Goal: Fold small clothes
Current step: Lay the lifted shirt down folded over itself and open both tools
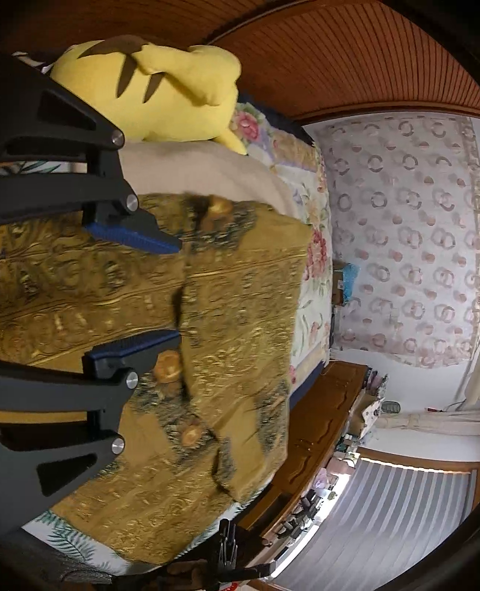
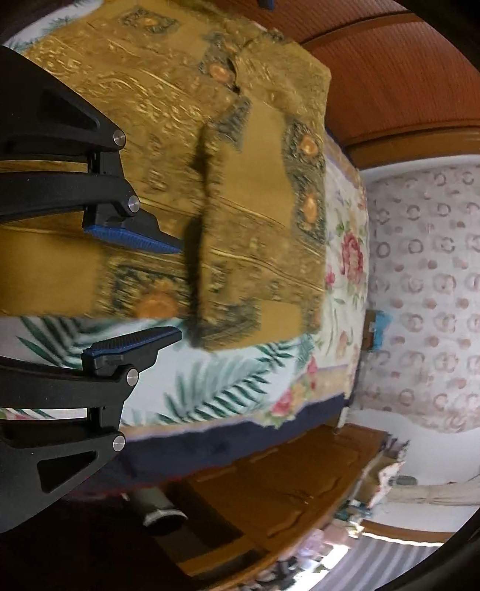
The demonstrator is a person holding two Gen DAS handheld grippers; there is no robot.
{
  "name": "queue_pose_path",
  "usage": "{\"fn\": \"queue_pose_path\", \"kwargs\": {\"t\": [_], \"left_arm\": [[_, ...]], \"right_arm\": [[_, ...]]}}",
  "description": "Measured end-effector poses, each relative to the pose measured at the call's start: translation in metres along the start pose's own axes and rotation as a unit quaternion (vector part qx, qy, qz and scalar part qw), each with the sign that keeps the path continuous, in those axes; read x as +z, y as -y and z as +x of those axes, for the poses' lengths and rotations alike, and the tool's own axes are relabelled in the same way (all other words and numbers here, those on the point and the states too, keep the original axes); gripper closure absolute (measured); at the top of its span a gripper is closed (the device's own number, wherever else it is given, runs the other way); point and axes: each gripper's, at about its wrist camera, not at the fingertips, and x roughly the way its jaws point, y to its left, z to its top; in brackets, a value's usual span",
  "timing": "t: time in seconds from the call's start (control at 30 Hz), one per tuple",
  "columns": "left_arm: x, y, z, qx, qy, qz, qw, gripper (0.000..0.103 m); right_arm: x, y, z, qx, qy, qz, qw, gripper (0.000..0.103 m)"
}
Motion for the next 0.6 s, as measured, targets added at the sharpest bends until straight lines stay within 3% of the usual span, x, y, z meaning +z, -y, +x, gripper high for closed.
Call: {"fn": "queue_pose_path", "kwargs": {"t": [0.2,0.47,0.6], "left_arm": [[-0.011,-0.005,0.015,0.002,-0.018,-0.014,0.9997,0.061],[-0.008,-0.015,0.025,0.006,-0.024,-0.032,0.9992,0.061],[0.003,-0.026,0.03,0.02,-0.015,-0.043,0.9987,0.061]], "right_arm": [[-0.018,-0.001,-0.002,-0.006,-0.006,0.001,1.0,0.062],[-0.008,-0.012,0.007,0.008,0.006,0.004,1.0,0.061],[0.002,-0.01,0.017,0.014,0.009,0.018,1.0,0.049]]}}
